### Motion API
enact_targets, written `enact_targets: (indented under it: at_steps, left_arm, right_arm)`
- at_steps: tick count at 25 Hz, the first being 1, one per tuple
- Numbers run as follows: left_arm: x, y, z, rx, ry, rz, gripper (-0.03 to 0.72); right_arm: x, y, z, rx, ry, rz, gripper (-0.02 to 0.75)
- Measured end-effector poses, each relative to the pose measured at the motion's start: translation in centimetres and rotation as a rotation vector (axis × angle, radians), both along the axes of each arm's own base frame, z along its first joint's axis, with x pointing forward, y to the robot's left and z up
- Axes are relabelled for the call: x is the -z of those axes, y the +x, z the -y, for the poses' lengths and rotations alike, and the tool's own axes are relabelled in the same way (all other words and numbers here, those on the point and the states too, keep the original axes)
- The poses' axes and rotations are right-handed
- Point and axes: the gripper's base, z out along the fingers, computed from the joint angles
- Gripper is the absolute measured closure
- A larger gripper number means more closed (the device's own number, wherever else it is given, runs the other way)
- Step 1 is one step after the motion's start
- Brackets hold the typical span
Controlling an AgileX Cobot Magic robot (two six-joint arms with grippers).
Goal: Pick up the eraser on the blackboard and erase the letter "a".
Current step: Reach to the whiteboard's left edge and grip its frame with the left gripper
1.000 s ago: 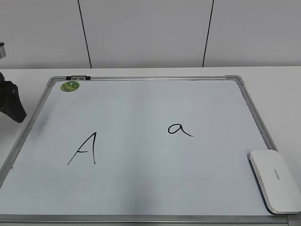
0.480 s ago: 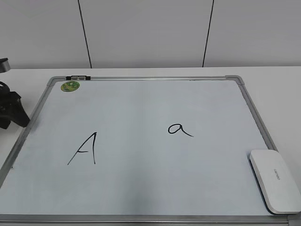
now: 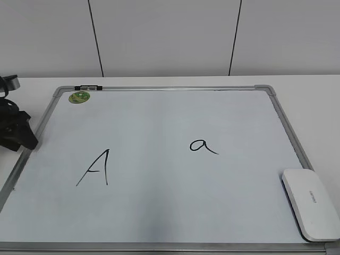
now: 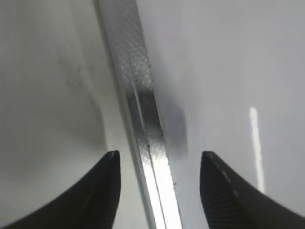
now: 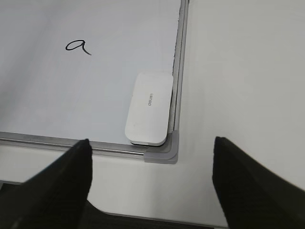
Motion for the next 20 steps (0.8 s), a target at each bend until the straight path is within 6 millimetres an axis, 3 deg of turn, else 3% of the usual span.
enact_targets:
  at_steps: [20]
  left_arm:
    - [1.0, 0.2, -1.5, -0.061, -0.03, -0.013, 0.414]
  right_arm:
    - [0.0, 0.0, 0.0, 0.0, 0.0, 0.0, 0.151]
